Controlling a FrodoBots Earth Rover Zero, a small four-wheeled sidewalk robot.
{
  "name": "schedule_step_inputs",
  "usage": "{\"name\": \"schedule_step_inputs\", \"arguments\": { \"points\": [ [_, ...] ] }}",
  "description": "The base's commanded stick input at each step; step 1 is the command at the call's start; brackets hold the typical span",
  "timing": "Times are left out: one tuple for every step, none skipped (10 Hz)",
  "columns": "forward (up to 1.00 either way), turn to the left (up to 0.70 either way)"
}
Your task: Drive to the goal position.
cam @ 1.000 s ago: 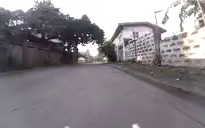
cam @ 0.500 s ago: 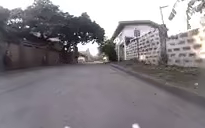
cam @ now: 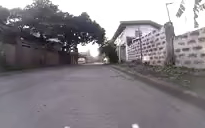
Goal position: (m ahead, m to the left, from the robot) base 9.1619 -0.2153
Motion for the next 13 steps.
{"name": "schedule_step_inputs", "arguments": {
  "points": [
    [1.0, 0.0],
    [1.0, 0.0],
    [1.0, 0.0],
    [1.0, 0.0],
    [1.0, 0.0],
    [1.0, 0.0],
    [1.0, 0.0],
    [1.0, 0.0],
    [1.0, 0.0],
    [1.0, 0.0],
    [1.0, 0.0],
    [1.0, 0.0],
    [1.0, 0.0]
  ]
}}
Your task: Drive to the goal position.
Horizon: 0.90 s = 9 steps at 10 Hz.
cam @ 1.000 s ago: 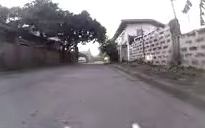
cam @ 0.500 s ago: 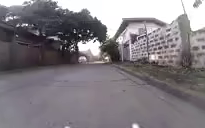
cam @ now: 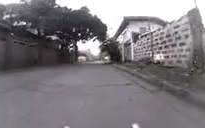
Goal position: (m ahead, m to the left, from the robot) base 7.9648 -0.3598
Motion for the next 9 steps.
{"name": "schedule_step_inputs", "arguments": {
  "points": [
    [1.0, -0.09],
    [1.0, -0.11],
    [1.0, -0.05],
    [1.0, 0.0],
    [1.0, 0.0],
    [1.0, 0.0],
    [1.0, 0.0],
    [1.0, 0.0],
    [1.0, 0.0]
  ]
}}
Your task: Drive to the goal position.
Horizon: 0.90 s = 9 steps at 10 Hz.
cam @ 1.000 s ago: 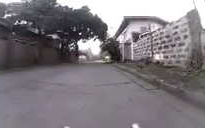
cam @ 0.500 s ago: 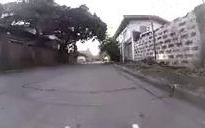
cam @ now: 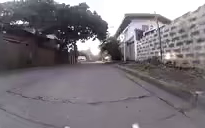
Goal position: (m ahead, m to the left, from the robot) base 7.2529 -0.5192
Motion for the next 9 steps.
{"name": "schedule_step_inputs", "arguments": {
  "points": [
    [1.0, 0.0],
    [1.0, 0.0],
    [1.0, 0.0],
    [1.0, 0.0],
    [1.0, 0.0],
    [1.0, 0.0],
    [1.0, 0.0],
    [1.0, -0.11],
    [1.0, -0.36]
  ]
}}
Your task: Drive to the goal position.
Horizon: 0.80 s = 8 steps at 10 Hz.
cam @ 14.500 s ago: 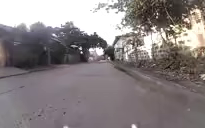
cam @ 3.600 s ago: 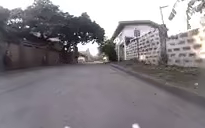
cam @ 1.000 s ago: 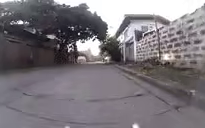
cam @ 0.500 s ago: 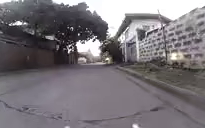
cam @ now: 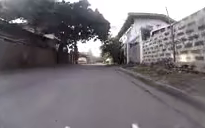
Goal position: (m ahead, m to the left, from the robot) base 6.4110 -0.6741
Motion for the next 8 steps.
{"name": "schedule_step_inputs", "arguments": {
  "points": [
    [1.0, -0.16],
    [1.0, -0.02],
    [1.0, 0.0],
    [1.0, 0.0],
    [1.0, 0.0],
    [1.0, 0.0],
    [1.0, 0.0],
    [1.0, 0.0]
  ]
}}
